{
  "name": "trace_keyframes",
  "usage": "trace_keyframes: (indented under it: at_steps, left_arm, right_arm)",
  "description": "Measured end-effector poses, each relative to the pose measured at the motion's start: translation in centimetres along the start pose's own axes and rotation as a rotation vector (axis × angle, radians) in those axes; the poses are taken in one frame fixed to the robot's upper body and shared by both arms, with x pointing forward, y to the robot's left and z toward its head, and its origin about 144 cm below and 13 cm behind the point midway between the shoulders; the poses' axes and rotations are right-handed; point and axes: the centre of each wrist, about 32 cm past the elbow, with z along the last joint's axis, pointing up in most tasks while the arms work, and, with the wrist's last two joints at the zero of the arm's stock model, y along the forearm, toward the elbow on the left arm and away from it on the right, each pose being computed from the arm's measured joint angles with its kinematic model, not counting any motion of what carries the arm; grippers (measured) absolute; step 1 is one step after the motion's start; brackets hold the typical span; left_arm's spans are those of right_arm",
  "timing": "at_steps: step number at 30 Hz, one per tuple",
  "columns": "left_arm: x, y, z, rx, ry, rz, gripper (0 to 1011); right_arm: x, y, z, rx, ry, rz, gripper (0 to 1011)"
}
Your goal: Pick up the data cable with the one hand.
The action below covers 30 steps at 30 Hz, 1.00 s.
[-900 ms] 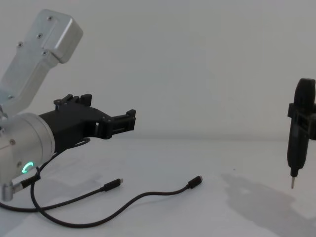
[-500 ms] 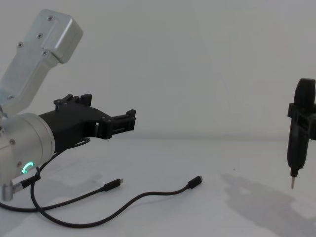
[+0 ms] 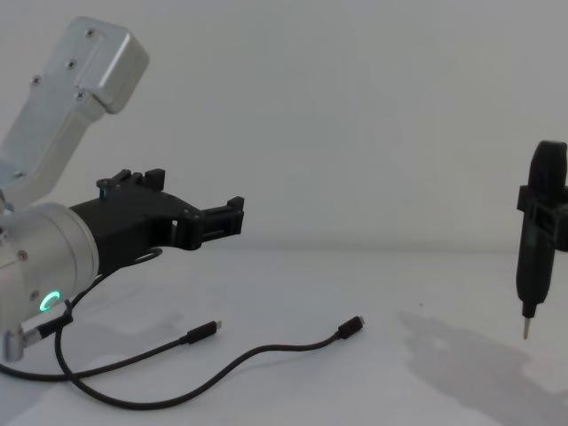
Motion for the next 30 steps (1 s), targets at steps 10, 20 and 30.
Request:
trace_keyframes:
  at_steps: [10, 20, 30]
  left_arm:
    - [0.0, 0.0, 0.0, 0.0, 0.0, 0.0, 1002]
    - [-0.01, -0.09, 0.09, -0.002, 0.001, -0.001, 1001]
    - [-0.08, -0.72, 0.71, 0.013, 0.013, -0.064, 1001]
  right_arm:
    - [0.0, 0.0, 0.0, 0.0, 0.0, 0.0, 274]
    - [0.0, 0.0, 0.0, 0.0, 0.0, 0.0, 274]
    - [0.0, 0.0, 0.0, 0.0, 0.0, 0.0, 275]
